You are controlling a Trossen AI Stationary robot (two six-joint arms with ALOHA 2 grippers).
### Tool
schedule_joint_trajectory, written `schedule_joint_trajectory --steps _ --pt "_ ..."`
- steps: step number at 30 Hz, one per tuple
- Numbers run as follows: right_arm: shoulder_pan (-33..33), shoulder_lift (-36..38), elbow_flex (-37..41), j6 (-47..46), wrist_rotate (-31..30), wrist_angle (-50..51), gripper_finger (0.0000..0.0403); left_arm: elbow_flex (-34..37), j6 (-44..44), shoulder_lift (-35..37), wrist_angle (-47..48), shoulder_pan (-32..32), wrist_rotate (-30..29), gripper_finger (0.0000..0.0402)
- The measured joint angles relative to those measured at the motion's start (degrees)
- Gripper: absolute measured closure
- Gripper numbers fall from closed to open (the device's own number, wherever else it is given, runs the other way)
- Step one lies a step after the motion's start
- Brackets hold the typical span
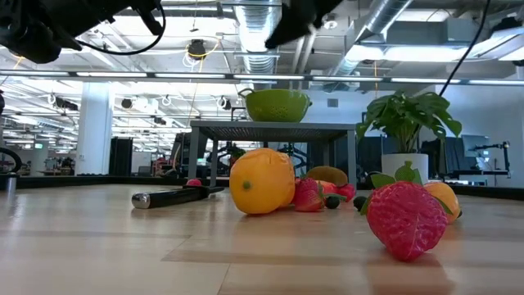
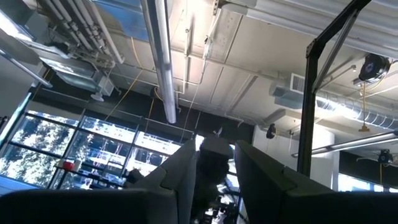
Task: Pick & Place Fruit
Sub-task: Put the black cherry into the green strainer bowl on the shelf
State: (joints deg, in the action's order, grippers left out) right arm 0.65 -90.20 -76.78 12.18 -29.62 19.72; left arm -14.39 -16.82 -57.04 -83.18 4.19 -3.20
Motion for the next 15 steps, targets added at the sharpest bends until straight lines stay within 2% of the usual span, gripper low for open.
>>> schedule_joint_trajectory --steps 7,11,15 --pt "-12.20 0.09 0.01 -3.98 6.11 2.32 0.0295 0.00 0.00 0.00 0.00 0.01 -0.02 0.0296" --pt "-16.38 0.09 0.01 -7.17 10.37 4.51 0.0295 0.00 0.00 0.00 0.00 0.02 -0.04 0.0296" --pt "-18.56 0.09 0.01 -9.21 11.82 6.25 0.0295 0.00 0.00 -0.01 0.00 0.02 -0.05 0.0296"
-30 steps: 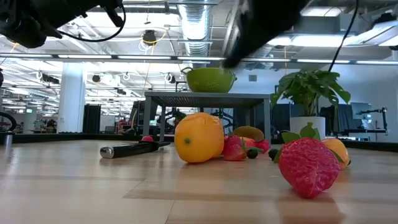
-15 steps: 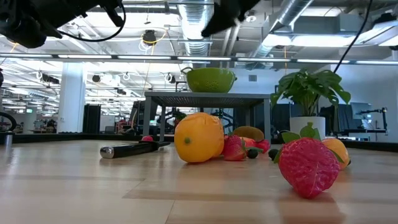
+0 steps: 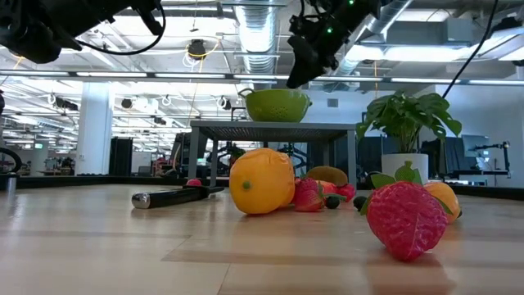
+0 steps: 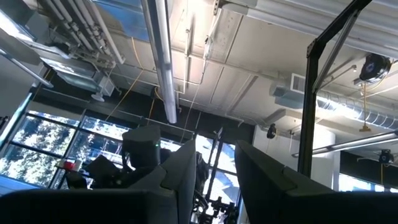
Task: Pick & Place Fruit
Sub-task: Put the black cherry into the green strainer bowl on the shelf, then put the strawberry into the green strainer bowl on the shelf
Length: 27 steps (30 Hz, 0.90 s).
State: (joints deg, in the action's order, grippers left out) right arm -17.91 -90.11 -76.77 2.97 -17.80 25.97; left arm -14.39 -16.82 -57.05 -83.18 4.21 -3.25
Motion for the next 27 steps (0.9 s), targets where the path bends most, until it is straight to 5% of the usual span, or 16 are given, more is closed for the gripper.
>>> schedule_joint_trajectory --steps 9,20,27 --pt "-0.66 0.00 0.00 -1.54 0.00 0.40 0.0288 0.00 0.00 0.00 0.00 -0.01 -0.21 0.0296" --pt "-1.27 0.00 0.02 -2.38 -0.06 0.38 0.0171 0.00 0.00 0.01 0.00 -0.02 -0.17 0.0296" --pt "7.62 -0.78 0.02 -4.55 2.79 3.99 0.0164 0.00 0.00 0.01 0.00 -0.01 -0.15 0.0296"
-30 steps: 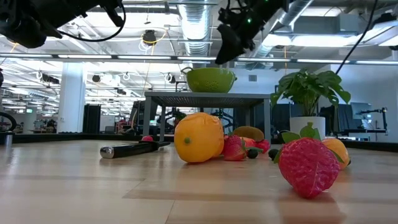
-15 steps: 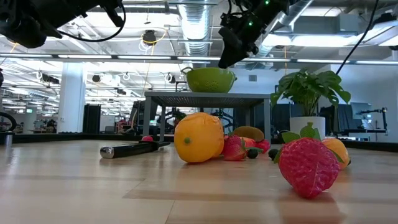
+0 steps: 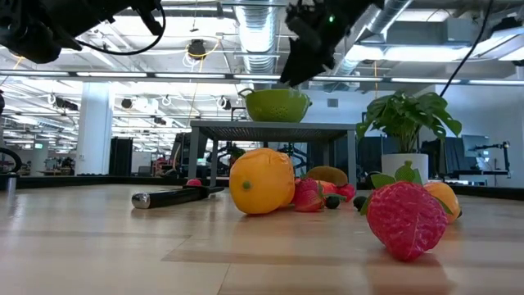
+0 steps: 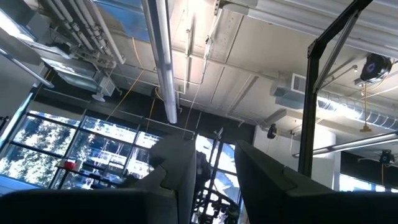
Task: Pick & Place Fruit
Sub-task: Put the strawberry into the green strainer bowl on the shelf
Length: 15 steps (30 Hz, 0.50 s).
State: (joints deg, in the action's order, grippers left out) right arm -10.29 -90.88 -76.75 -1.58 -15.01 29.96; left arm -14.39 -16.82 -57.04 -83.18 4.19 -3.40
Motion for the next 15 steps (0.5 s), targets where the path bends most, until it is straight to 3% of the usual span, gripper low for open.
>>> schedule_joint_trajectory --steps 6,15 --pt "11.15 -2.15 3.80 -3.52 -0.30 1.12 0.0191 0.00 0.00 0.00 0.00 0.01 0.15 0.0296" --pt "24.94 -2.17 11.29 -17.56 -0.02 0.78 0.0206 0.00 0.02 0.00 0.02 0.01 0.18 0.0296"
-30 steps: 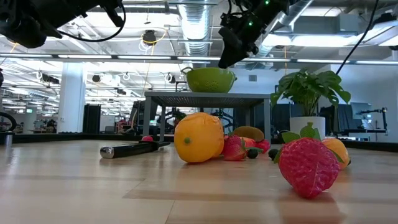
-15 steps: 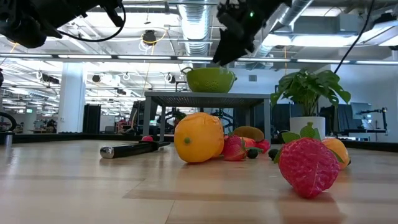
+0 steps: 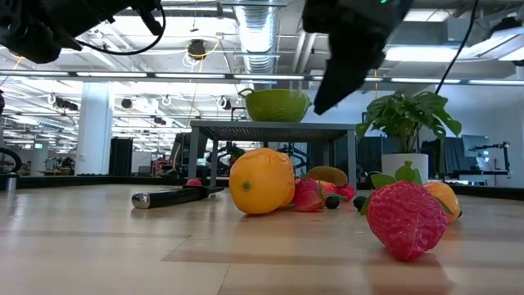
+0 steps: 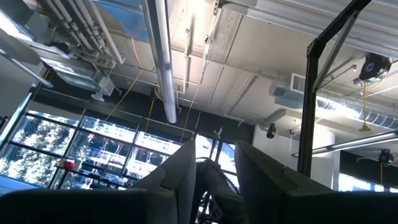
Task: Pick & Place Fruit
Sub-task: Put the strawberry into the green strainer bowl on the shelf
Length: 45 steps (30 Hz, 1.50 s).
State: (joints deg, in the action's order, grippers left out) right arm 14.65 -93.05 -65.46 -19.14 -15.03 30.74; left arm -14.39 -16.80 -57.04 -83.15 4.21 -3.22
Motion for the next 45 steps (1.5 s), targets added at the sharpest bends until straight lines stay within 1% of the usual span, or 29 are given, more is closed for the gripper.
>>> schedule_joint_trajectory --steps 6,11,16,24,31,45 --pt "6.93 -1.23 0.67 -7.45 -0.13 -0.03 0.0206 0.00 -0.02 0.00 -0.02 0.00 -0.03 0.0296" --pt "10.22 -4.07 0.63 -8.35 -2.89 -2.54 0.0207 0.00 -0.02 0.00 0.00 -0.02 -0.19 0.0296" --pt "10.41 -9.26 0.50 -8.15 -2.98 -5.44 0.0207 0.00 0.00 0.00 0.00 -0.02 -0.24 0.0296" --pt "9.01 -14.16 0.27 -6.38 -2.99 -6.64 0.0207 0.00 -0.02 -0.02 0.00 -0.02 -0.22 0.0296" --pt "8.21 -14.16 0.25 -6.40 -2.99 -6.83 0.0209 0.00 -0.02 -0.02 0.02 0.00 -0.20 0.0296" --pt "8.14 -14.15 0.38 -7.89 -2.66 -7.29 0.0248 0.00 -0.02 -0.02 -0.02 -0.02 0.02 0.0296"
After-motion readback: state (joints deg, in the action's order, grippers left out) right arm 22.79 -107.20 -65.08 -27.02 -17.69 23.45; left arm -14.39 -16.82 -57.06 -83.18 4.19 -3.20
